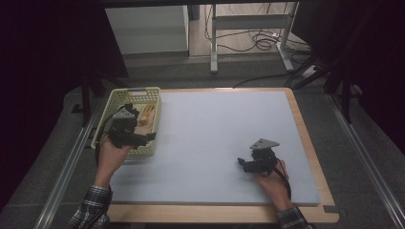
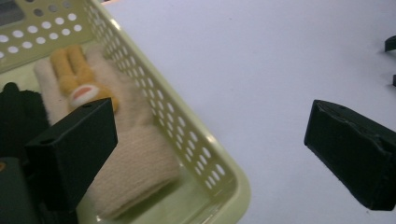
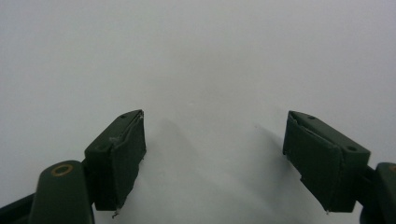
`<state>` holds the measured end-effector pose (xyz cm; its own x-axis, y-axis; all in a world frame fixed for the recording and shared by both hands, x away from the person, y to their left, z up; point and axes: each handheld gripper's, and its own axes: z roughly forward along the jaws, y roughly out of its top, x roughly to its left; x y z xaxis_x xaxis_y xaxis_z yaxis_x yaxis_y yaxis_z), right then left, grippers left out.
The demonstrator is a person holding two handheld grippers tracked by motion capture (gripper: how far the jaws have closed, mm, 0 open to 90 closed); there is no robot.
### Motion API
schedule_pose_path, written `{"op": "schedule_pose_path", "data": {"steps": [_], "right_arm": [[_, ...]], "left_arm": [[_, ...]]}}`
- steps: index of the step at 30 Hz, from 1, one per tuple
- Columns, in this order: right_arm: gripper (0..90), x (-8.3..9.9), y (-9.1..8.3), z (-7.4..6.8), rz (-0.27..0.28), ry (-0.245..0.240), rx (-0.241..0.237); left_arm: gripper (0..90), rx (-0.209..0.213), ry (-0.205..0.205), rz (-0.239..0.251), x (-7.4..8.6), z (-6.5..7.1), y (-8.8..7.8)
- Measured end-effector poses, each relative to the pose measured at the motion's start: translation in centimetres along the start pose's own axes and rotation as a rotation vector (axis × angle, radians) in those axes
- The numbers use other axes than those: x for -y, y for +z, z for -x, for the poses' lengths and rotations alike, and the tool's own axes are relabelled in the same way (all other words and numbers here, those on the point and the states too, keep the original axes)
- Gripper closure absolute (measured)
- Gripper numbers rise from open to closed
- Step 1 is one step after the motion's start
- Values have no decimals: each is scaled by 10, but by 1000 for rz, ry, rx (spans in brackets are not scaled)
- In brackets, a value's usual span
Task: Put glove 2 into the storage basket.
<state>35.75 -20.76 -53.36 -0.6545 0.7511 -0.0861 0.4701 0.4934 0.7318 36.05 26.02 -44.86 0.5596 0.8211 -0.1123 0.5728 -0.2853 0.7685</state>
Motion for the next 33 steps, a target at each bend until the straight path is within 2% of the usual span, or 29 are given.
{"op": "schedule_pose_path", "data": {"steps": [11,23,33], "right_arm": [[208,0,0,0,0,1,0],[208,0,0,0,0,0,0],[208,0,0,0,0,1,0]], "left_arm": [[27,45,25,17,1,21,9],[23,94,99,18,-3,52,23],[22,140,127,14,0,72,35]]}}
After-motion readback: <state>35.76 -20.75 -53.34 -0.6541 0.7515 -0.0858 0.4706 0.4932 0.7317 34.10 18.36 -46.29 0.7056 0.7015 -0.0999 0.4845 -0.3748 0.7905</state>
